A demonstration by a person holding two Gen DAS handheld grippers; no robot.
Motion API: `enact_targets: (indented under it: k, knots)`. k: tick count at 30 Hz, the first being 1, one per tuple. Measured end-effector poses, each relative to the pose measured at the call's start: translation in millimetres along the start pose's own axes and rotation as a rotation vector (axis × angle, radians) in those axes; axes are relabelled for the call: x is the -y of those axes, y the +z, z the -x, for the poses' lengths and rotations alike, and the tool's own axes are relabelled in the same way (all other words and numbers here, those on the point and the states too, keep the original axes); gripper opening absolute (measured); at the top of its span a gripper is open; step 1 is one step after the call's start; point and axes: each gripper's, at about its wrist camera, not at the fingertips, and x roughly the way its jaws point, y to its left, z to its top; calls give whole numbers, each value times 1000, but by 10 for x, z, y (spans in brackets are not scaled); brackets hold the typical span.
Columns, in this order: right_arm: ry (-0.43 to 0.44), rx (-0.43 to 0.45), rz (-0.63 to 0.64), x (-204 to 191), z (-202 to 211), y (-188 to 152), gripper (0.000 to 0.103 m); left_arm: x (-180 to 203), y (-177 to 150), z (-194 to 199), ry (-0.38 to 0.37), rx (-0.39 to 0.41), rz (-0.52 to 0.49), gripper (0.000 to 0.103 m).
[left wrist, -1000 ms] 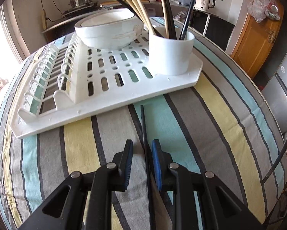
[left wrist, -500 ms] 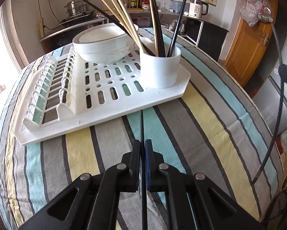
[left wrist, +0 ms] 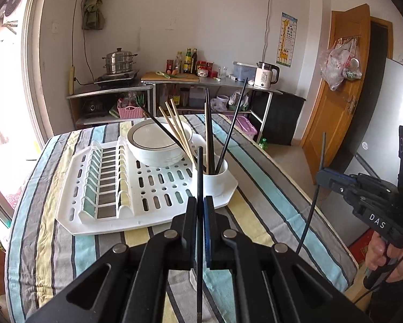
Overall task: Organize utensils
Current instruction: 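Lift both held black chopsticks and carry them over the white cup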
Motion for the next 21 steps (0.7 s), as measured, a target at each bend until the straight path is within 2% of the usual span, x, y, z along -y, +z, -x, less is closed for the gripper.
enact_targets:
  k: [6,13,21]
  knots:
    - [-5,15,-7,-7,40,28,5,0,-19,101,-13,27,5,5]
    - [-14,31,-7,-5,42,125,5,23,105,127,-27,60,8,5]
    - [-12,83,-14,12,-2,471,5,78,519,29,-34,94,-4,5]
